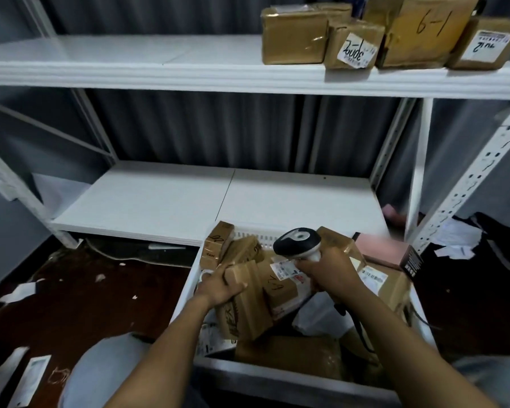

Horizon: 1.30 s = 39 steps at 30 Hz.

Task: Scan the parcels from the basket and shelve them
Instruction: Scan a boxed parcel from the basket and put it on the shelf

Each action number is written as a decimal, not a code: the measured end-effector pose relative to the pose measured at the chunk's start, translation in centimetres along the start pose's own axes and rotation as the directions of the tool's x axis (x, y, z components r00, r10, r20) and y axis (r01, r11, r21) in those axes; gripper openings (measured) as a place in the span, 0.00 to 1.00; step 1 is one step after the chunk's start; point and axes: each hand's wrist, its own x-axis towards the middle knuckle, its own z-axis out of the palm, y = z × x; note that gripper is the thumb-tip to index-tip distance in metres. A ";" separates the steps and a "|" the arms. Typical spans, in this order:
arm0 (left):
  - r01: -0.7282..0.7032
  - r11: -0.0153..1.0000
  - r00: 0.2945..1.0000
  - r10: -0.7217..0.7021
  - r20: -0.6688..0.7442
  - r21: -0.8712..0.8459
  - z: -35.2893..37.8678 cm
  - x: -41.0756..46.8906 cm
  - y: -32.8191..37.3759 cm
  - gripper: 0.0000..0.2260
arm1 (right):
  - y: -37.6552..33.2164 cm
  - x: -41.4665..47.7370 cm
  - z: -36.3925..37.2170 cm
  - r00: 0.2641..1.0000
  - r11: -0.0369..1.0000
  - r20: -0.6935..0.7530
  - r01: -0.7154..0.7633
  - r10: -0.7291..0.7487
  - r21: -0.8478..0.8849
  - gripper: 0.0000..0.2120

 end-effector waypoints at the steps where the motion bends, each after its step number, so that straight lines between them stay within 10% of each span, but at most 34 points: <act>1: 0.027 0.998 1.000 -0.027 0.001 -0.059 0.0 -0.1 0.1 0.46 | 0.3 -0.1 0.0 1.000 1.000 -0.001 -0.003 0.003 -0.006 0.10; 15: -0.059 0.864 0.998 0.042 -0.046 -0.499 0.5 -3.6 2.2 0.29 | 2.1 -0.9 -0.7 0.999 0.986 -0.007 -0.042 0.044 0.158 0.11; 21: -0.263 0.642 0.962 0.229 -0.146 -0.721 -1.9 -7.6 5.6 0.32 | 2.8 -1.2 -1.4 0.998 0.933 -0.059 -0.015 0.039 0.360 0.05; 27: -0.187 0.203 0.941 0.317 -0.116 -0.961 -2.5 -10.8 8.2 0.46 | 1.9 -2.5 -1.7 0.999 0.751 0.030 -0.044 0.033 0.659 0.08; 30: -0.167 0.090 0.964 0.224 -0.144 -0.982 -2.0 -11.3 10.3 0.33 | 1.4 -2.7 -1.7 0.999 0.742 -0.012 -0.020 0.037 0.671 0.11; 35: -0.276 0.332 0.961 0.073 -0.267 -0.902 -1.3 -11.7 12.6 0.13 | 1.1 -2.7 -2.1 0.999 0.632 -0.025 -0.003 0.036 0.775 0.11; 39: -0.278 0.615 0.960 0.153 -0.234 -0.738 -0.8 -12.3 13.4 0.44 | 0.5 -2.7 -1.7 0.998 0.650 -0.063 0.041 0.009 0.759 0.10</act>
